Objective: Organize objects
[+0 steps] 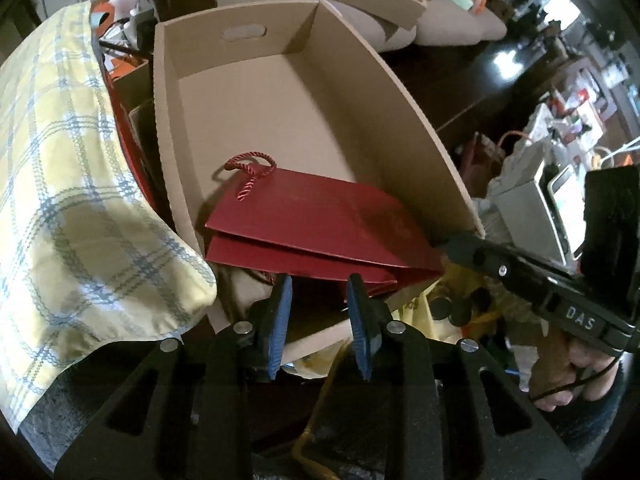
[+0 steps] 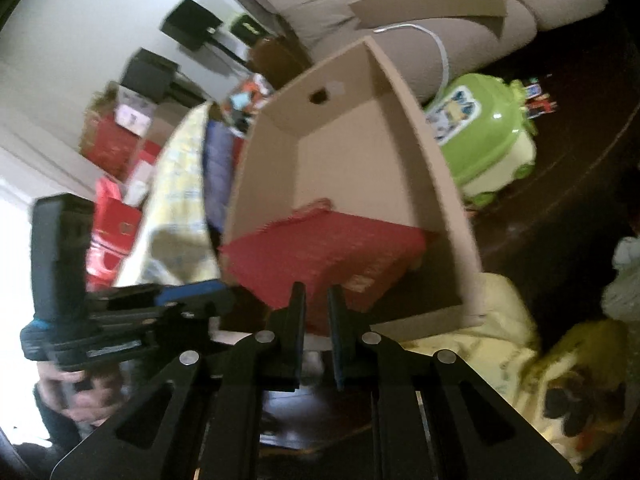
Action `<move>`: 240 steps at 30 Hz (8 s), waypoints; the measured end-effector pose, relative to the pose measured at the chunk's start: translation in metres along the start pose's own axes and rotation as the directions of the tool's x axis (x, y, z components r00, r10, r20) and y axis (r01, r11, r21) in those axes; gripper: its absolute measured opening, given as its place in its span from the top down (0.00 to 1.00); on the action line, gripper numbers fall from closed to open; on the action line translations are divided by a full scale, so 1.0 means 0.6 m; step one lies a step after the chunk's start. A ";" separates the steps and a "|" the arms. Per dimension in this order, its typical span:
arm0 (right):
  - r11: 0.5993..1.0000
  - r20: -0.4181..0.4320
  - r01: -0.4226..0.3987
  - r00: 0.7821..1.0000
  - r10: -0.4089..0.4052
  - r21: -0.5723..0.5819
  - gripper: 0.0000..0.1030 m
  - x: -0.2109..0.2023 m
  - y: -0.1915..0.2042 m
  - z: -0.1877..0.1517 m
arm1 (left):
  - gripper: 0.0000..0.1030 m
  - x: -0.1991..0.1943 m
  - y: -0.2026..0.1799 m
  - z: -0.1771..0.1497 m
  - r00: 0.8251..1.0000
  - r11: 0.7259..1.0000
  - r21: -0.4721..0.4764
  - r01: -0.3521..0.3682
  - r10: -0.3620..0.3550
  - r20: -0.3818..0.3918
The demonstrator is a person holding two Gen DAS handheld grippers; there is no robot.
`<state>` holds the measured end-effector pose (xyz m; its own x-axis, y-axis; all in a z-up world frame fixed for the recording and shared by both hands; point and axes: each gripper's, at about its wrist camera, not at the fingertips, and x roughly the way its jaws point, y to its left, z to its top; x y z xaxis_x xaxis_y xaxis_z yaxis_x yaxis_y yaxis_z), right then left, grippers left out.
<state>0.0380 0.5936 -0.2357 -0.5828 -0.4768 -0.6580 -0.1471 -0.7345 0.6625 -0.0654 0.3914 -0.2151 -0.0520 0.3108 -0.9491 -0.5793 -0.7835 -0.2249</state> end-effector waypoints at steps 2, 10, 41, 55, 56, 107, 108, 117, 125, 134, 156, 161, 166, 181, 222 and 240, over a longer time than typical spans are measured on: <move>1.000 -0.048 -0.018 0.999 0.018 -0.002 0.88 0.014 0.003 -0.005 | 0.74 -0.002 0.004 0.002 1.000 1.000 -0.004 -0.008 0.008 0.004; 0.987 -0.094 0.143 0.984 -0.149 -0.069 0.93 0.059 0.029 -0.014 | 0.74 0.001 0.001 0.005 1.000 1.000 -0.028 0.007 -0.007 0.004; 0.965 0.187 0.247 0.947 -0.260 0.089 0.72 -0.044 -0.029 0.024 | 0.53 -0.152 0.025 0.009 0.975 0.996 -0.085 -0.020 0.038 0.220; 0.932 0.181 0.363 0.916 -0.358 0.003 0.71 -0.028 -0.014 0.020 | 0.53 -0.187 0.101 -0.014 0.959 0.988 -0.148 -0.031 0.071 0.274; 0.928 0.180 0.372 0.913 -0.365 -0.001 0.71 -0.027 -0.013 0.020 | 0.53 -0.191 0.110 -0.016 0.958 0.988 -0.156 -0.023 0.066 0.280; 0.870 0.397 0.391 0.881 -0.259 -0.301 0.25 0.015 0.360 0.025 | 0.48 -0.421 0.592 -0.199 0.805 0.806 -0.591 0.034 0.329 0.495; 0.865 0.399 0.386 0.883 -0.247 -0.319 0.21 0.015 0.381 0.023 | 0.48 -0.424 0.604 -0.208 0.806 0.795 -0.605 0.033 0.337 0.487; 0.857 0.295 0.265 0.945 -0.141 -0.441 0.18 0.082 0.539 0.008 | 0.33 -0.451 0.652 -0.276 0.782 0.752 -0.656 0.063 0.372 0.501; 0.814 0.242 0.288 0.952 -0.186 -0.504 0.11 0.157 0.605 -0.025 | 0.23 -0.459 0.698 -0.324 0.792 0.716 -0.696 0.053 0.394 0.466; 0.825 0.184 0.351 0.936 -0.300 -0.443 0.09 0.290 0.605 -0.024 | 0.23 -0.455 0.675 -0.328 0.794 0.801 -0.598 -0.010 0.370 0.483; 0.813 0.285 0.413 0.905 -0.316 -0.411 0.38 0.372 0.601 -0.006 | 0.14 -0.476 0.709 -0.409 0.850 0.786 -0.616 0.051 0.290 0.440; 0.856 0.253 0.343 0.932 -0.259 -0.386 0.38 0.346 0.584 -0.017 | 0.14 -0.459 0.653 -0.396 0.887 0.893 -0.451 0.002 0.207 0.414; 0.878 0.235 0.296 0.947 -0.218 -0.377 0.38 0.320 0.574 -0.032 | 0.13 -0.396 0.633 -0.361 0.943 0.913 -0.409 -0.016 0.150 0.298; 0.905 0.233 0.207 0.964 -0.125 -0.372 0.38 0.270 0.567 -0.045 | 0.53 -0.373 0.518 -0.279 0.940 0.957 -0.209 0.204 -0.132 0.314; 0.888 0.205 0.237 0.964 -0.167 -0.394 0.38 0.281 0.561 -0.062 | 0.17 -0.345 0.586 -0.308 0.954 0.948 -0.314 -0.060 0.147 0.261; 0.896 0.202 0.233 0.965 -0.165 -0.378 0.38 0.281 0.549 -0.052 | 0.43 -0.296 0.549 -0.273 0.913 0.965 -0.204 -0.162 0.226 0.341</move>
<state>-0.0835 0.2560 -0.1394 -0.6999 -0.2411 -0.6724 0.0350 -0.9518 0.3049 -0.1138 -0.0101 -0.1568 -0.4552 0.2902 -0.8417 -0.3846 -0.9167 -0.1080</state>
